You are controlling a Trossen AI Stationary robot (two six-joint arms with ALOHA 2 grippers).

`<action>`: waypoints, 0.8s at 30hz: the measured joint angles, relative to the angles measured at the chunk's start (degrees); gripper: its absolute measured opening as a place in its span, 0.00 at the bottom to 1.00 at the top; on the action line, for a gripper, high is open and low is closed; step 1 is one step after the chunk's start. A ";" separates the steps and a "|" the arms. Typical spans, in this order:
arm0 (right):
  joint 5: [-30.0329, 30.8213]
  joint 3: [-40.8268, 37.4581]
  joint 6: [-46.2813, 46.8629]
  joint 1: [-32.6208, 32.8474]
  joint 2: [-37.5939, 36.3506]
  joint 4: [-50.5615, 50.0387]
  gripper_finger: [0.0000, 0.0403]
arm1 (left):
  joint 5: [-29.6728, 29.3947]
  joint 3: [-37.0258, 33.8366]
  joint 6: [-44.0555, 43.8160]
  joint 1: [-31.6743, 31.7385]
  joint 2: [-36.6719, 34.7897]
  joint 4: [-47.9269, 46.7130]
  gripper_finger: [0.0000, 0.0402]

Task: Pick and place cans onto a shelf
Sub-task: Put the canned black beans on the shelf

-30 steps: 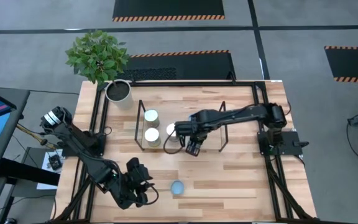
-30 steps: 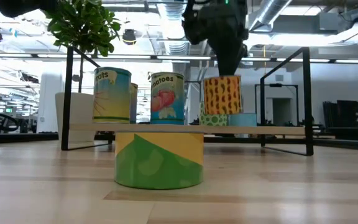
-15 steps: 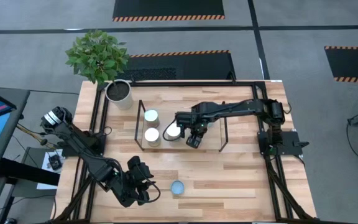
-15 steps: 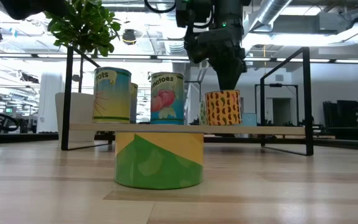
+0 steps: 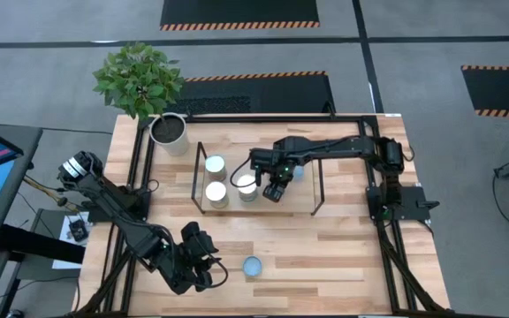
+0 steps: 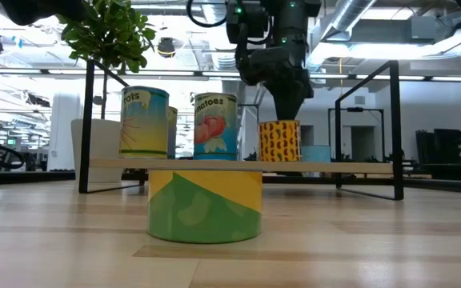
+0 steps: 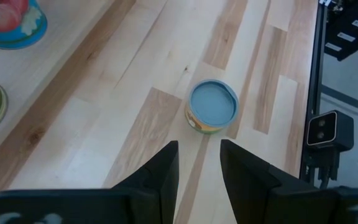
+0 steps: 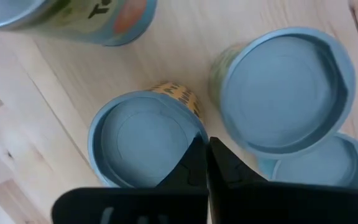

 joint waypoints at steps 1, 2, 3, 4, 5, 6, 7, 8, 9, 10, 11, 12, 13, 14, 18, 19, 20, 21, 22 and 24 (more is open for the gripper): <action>0.00 0.00 -0.13 -0.25 0.00 0.00 0.01 | 0.02 0.00 0.00 0.00 0.00 0.00 0.26; 0.02 0.00 -0.45 -0.46 0.00 0.03 0.01 | 0.02 0.00 0.00 0.00 0.00 0.00 0.26; 0.03 0.00 -0.80 -0.65 0.00 0.03 0.01 | 0.02 0.00 0.02 0.00 0.02 0.00 0.26; 0.06 0.00 -0.98 -0.90 0.00 0.04 0.02 | 0.02 0.00 0.02 0.00 0.00 0.00 0.26; 0.04 0.00 -1.06 -1.06 0.00 0.04 0.02 | 0.02 0.00 0.02 0.00 0.02 0.00 0.26; 0.05 0.00 -1.11 -1.23 0.00 0.11 0.01 | 0.02 0.01 0.02 0.00 0.02 0.00 0.26; 0.07 0.00 -1.24 -1.34 0.00 0.27 0.01 | 0.02 0.01 0.02 0.00 0.02 0.00 0.26; 0.07 0.00 -1.41 -1.38 0.00 0.63 0.01 | 0.02 0.02 0.02 0.00 0.02 -0.02 0.26; 0.15 0.00 -1.71 -1.41 0.00 1.12 0.01 | 0.02 0.02 0.02 0.00 0.02 0.00 0.26; 0.15 0.00 -1.92 -1.47 0.00 1.69 0.01 | 0.02 0.02 0.02 0.00 0.02 0.00 0.26; 0.12 0.00 -1.94 -1.65 0.00 2.13 0.01 | 0.02 0.02 0.04 0.00 0.02 0.00 0.26; 0.06 0.00 -1.91 -1.71 0.00 2.35 0.02 | 0.02 0.02 0.04 0.00 0.02 -0.02 0.26; -0.07 0.00 -1.81 -1.65 0.00 2.38 0.02 | 0.02 0.02 0.02 0.00 0.02 -0.01 0.26; -0.18 0.00 -1.62 -1.47 0.00 2.33 0.02 | 0.05 0.02 0.00 0.00 0.02 -0.01 0.26; -1.36 0.00 -1.46 -0.40 0.00 2.21 0.01 | 0.46 0.02 -0.42 0.00 0.02 0.00 0.26; -1.61 0.00 -1.39 0.06 0.00 2.21 0.01 | 0.48 0.02 -0.44 0.00 0.02 0.00 0.26; -1.62 0.00 -1.12 0.43 0.00 2.19 0.01 | 0.46 0.02 -0.45 0.00 0.02 0.00 0.26; -1.63 0.00 -1.03 0.80 0.00 2.17 0.01 | 0.46 0.02 -0.46 0.00 0.02 0.00 0.26; -1.73 0.00 -1.01 1.17 0.00 2.18 0.02 | 0.47 0.02 -0.48 0.00 0.02 0.00 0.26; -1.45 0.00 -1.01 1.82 0.00 2.12 0.04 | 0.47 0.02 -0.50 0.00 0.02 0.00 0.26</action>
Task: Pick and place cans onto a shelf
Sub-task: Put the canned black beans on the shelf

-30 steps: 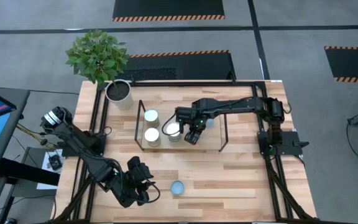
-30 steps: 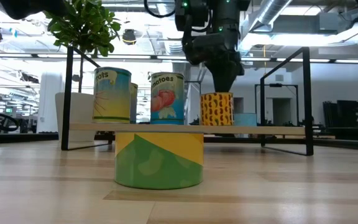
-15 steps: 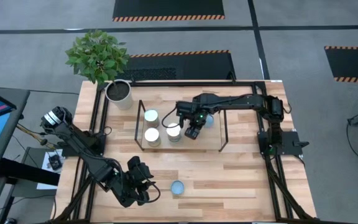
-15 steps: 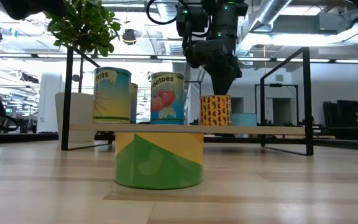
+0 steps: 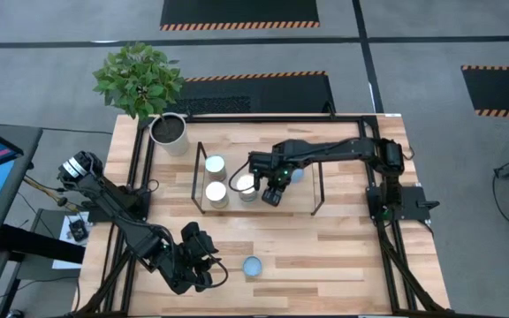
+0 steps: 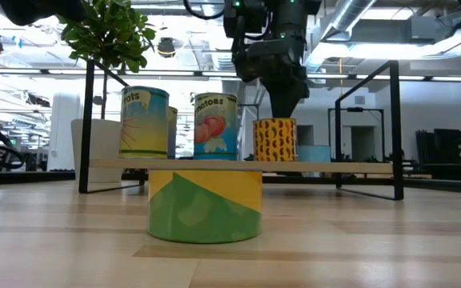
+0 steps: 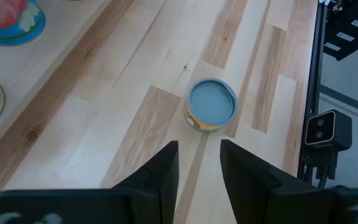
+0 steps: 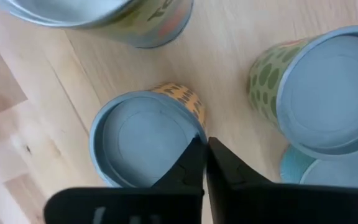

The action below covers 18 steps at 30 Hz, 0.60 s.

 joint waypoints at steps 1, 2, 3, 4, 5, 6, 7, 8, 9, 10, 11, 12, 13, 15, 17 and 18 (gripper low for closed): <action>0.26 0.00 0.01 0.21 0.00 -0.01 0.05 | 0.00 0.00 0.00 0.00 0.00 0.00 0.26; 0.77 0.00 0.00 0.32 0.00 0.00 0.06 | -0.01 0.00 -0.02 0.00 0.00 0.00 0.26; 1.30 0.00 0.00 0.36 0.00 -0.03 0.07 | -0.01 0.00 -0.02 0.00 0.00 0.00 0.26; 1.64 0.00 0.02 0.36 0.00 -0.15 0.07 | -0.01 0.00 -0.02 0.00 0.00 0.00 0.26; 1.67 0.00 0.04 0.34 0.00 -0.19 0.08 | -0.01 0.00 -0.04 0.00 0.00 0.00 0.26; 1.69 0.00 0.03 0.26 0.00 -0.31 0.08 | 0.00 0.00 -0.04 0.00 0.00 0.04 0.26; 1.69 0.00 0.02 0.25 0.00 -0.46 0.08 | 0.00 0.00 -0.04 0.00 0.00 0.15 0.26; 1.71 0.00 0.04 0.25 0.00 -0.71 0.08 | -0.01 0.00 -0.04 0.00 0.00 0.23 0.26; 1.86 0.00 0.11 0.25 0.00 -0.98 0.08 | -0.01 0.00 -0.04 0.00 0.00 0.22 0.26; 1.92 0.00 0.26 0.25 0.00 -1.22 0.08 | -0.01 0.00 -0.04 0.00 0.00 0.22 0.26; 2.06 0.00 0.50 0.25 0.00 -1.48 0.09 | -0.01 0.00 -0.04 0.00 0.00 0.22 0.26; 2.34 0.00 0.55 0.25 0.00 -1.55 0.09 | -0.01 0.00 -0.04 0.00 0.00 0.22 0.26; 2.85 0.00 0.61 0.25 0.00 -1.53 0.09 | -0.01 0.00 -0.04 0.00 0.00 0.22 0.26; 3.22 0.00 0.61 0.25 0.00 -1.46 0.10 | -0.01 0.00 -0.03 0.00 0.00 0.22 0.26; 3.25 0.00 0.61 0.25 0.00 -1.38 0.11 | -0.01 0.00 0.18 0.00 0.00 0.20 0.26; 3.25 0.08 0.61 0.25 0.00 -1.50 0.12 | -0.01 0.00 0.18 0.00 0.00 0.20 0.26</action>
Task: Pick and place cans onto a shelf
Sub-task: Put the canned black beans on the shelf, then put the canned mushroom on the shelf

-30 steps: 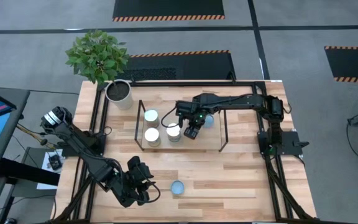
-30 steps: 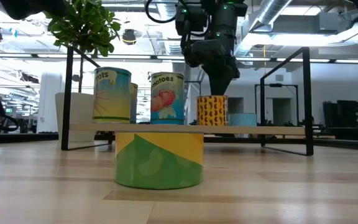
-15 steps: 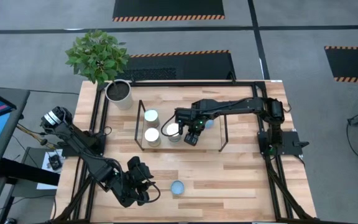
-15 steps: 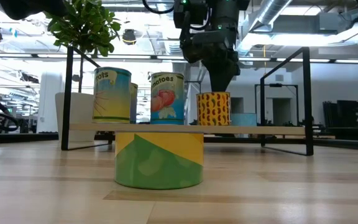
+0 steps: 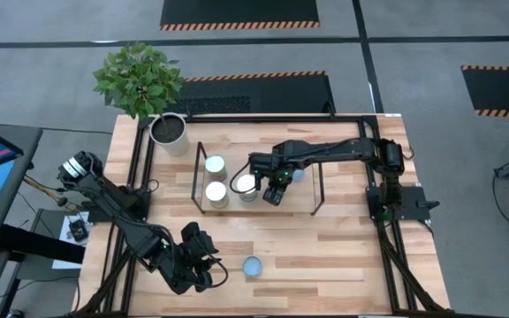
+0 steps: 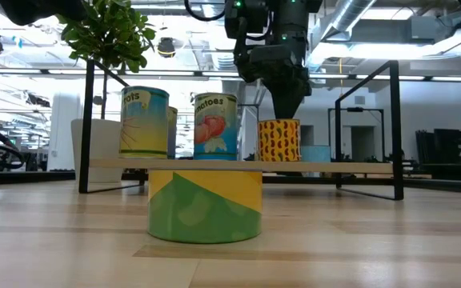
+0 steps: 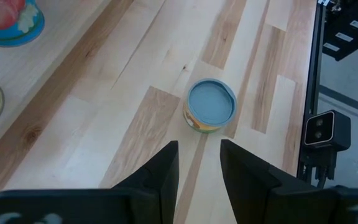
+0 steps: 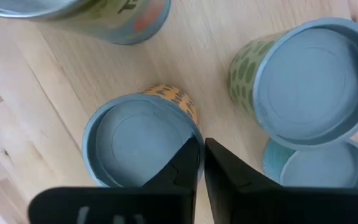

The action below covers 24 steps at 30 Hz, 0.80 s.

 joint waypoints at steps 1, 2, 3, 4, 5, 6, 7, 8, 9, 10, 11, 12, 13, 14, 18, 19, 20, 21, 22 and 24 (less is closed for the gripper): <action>0.00 0.22 0.00 0.00 0.02 -0.26 0.13 | 0.00 0.00 0.02 0.00 0.00 0.00 0.26; 0.00 0.61 -0.02 0.00 0.02 -0.32 0.13 | 0.00 0.00 0.03 0.00 0.00 0.00 0.26; 0.03 1.04 -0.02 0.00 0.02 -0.20 0.14 | 0.00 0.00 0.06 0.00 0.00 0.00 0.26; 0.04 1.54 -0.05 0.00 0.02 -0.19 0.15 | 0.00 0.00 0.06 0.00 0.00 0.00 0.26; 0.04 2.01 -0.07 0.00 0.02 -0.23 0.16 | -0.02 0.00 0.08 0.00 0.00 -0.02 0.26; 0.04 2.51 -0.11 0.00 0.02 -0.29 0.17 | -0.02 0.00 0.11 0.00 0.00 -0.01 0.26; 0.04 3.06 -0.17 0.00 0.02 -0.40 0.17 | -0.01 0.00 0.12 0.00 0.00 -0.01 0.26; 0.04 3.67 -0.21 0.00 0.02 -0.66 0.18 | -0.01 0.00 0.12 0.00 0.00 -0.02 0.26; 0.04 4.29 -0.20 0.00 0.02 -1.18 0.19 | -0.01 0.00 0.09 0.00 0.00 -0.02 0.26; 0.04 4.90 -0.19 0.00 0.02 -1.98 0.19 | -0.02 0.00 0.07 0.00 0.00 -0.02 0.26; 0.02 5.56 -0.13 0.02 0.02 -2.91 0.20 | -0.02 0.00 0.06 0.00 0.00 -0.02 0.26; -0.06 6.19 0.35 0.18 0.02 -3.96 0.20 | -0.02 0.00 0.06 0.00 0.00 -0.02 0.26; -0.13 6.83 1.46 0.43 0.02 -4.86 0.21 | -0.02 0.00 0.06 0.00 0.00 -0.02 0.26; -0.14 7.56 2.73 0.80 0.02 -5.74 0.21 | -0.02 0.00 -0.02 0.00 0.00 -0.02 0.26; -4.69 11.32 6.33 4.10 0.02 -11.31 0.22 | -0.01 0.00 -0.11 0.00 0.00 0.00 0.26; -6.24 12.33 6.74 5.43 0.02 -12.67 0.22 | -0.02 0.00 -0.13 0.00 0.00 0.02 0.26; -7.34 13.25 7.15 6.90 0.02 -14.11 0.22 | -0.02 0.00 -0.15 0.00 0.00 0.15 0.26; -7.78 14.10 7.46 8.52 0.02 -15.53 0.22 | -0.02 0.00 -0.16 0.02 0.01 0.63 0.26; -7.63 14.86 7.68 10.32 0.02 -16.93 0.22 | -0.02 0.00 -0.13 0.22 0.07 1.47 0.26; -6.22 15.90 8.28 14.17 0.02 -19.69 0.22 | 0.65 0.02 0.80 0.84 0.50 3.71 0.26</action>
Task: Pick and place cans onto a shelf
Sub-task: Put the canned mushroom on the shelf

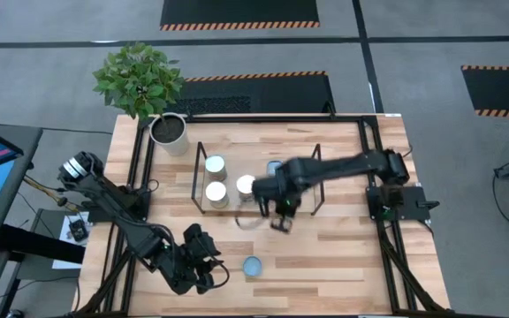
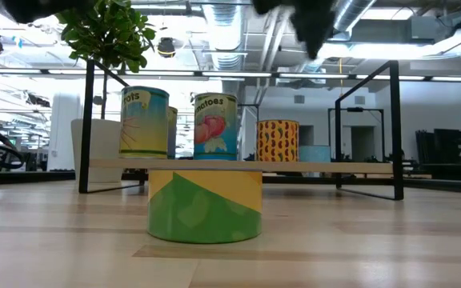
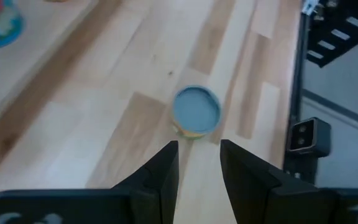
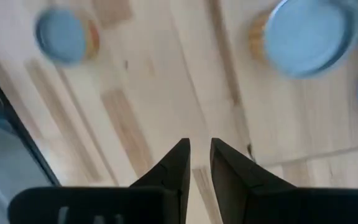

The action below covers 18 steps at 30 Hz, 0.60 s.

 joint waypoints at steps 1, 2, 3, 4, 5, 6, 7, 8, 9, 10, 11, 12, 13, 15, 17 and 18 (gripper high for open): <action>1.53 0.28 0.70 1.96 0.00 -1.14 0.22 | 1.17 0.00 1.14 0.47 0.23 0.89 0.26; 3.29 0.35 1.79 3.93 0.00 -2.17 0.22 | 2.56 0.00 2.53 1.25 0.68 2.04 0.26; 5.20 0.35 3.44 6.01 0.00 -3.50 0.22 | 4.22 0.00 4.12 2.10 1.22 3.79 0.26; 7.02 0.35 5.47 7.88 0.00 -4.57 0.22 | 5.54 0.02 5.51 2.73 1.74 4.81 0.26; 8.52 0.23 7.69 9.79 0.00 -4.70 0.22 | 7.46 0.02 6.43 3.56 2.22 5.06 0.26; 9.54 0.01 9.67 11.65 -0.04 -4.51 0.22 | 9.46 0.02 7.05 4.29 2.85 5.54 0.26; 10.47 -0.08 11.71 13.50 -0.03 -4.47 0.22 | 12.43 0.03 7.16 5.11 3.60 6.29 0.26; 11.47 -0.15 13.97 15.24 0.03 -4.52 0.22 | 15.33 0.09 7.10 5.71 4.53 6.33 0.26; 12.47 -0.15 16.29 16.96 0.04 -4.59 0.22 | 18.19 0.09 7.10 6.18 5.59 5.99 0.26; 13.71 -0.15 18.87 18.68 0.01 -4.57 0.22 | 20.17 0.06 7.08 6.42 6.87 5.88 0.26; 15.02 -0.15 21.52 20.27 0.00 -4.57 0.22 | 21.40 0.04 7.05 6.58 8.28 6.18 0.26; 16.33 -0.15 24.22 21.74 0.00 -4.57 0.22 | 22.77 0.04 7.08 6.71 9.84 7.10 0.26; 17.59 -0.15 26.69 23.20 0.00 -4.57 0.22 | 24.02 0.04 7.06 6.72 11.37 8.03 0.26; 19.54 -0.15 31.19 25.80 -0.02 -4.58 0.22 | 24.94 0.03 5.94 6.72 14.07 9.38 0.26; 20.25 -0.15 35.00 28.07 -0.02 -4.58 0.22 | 23.64 0.97 4.45 6.78 16.66 9.94 0.26; 20.28 -0.15 36.77 28.93 -0.02 -4.58 0.22 | 23.18 1.62 4.40 6.95 17.89 9.85 0.26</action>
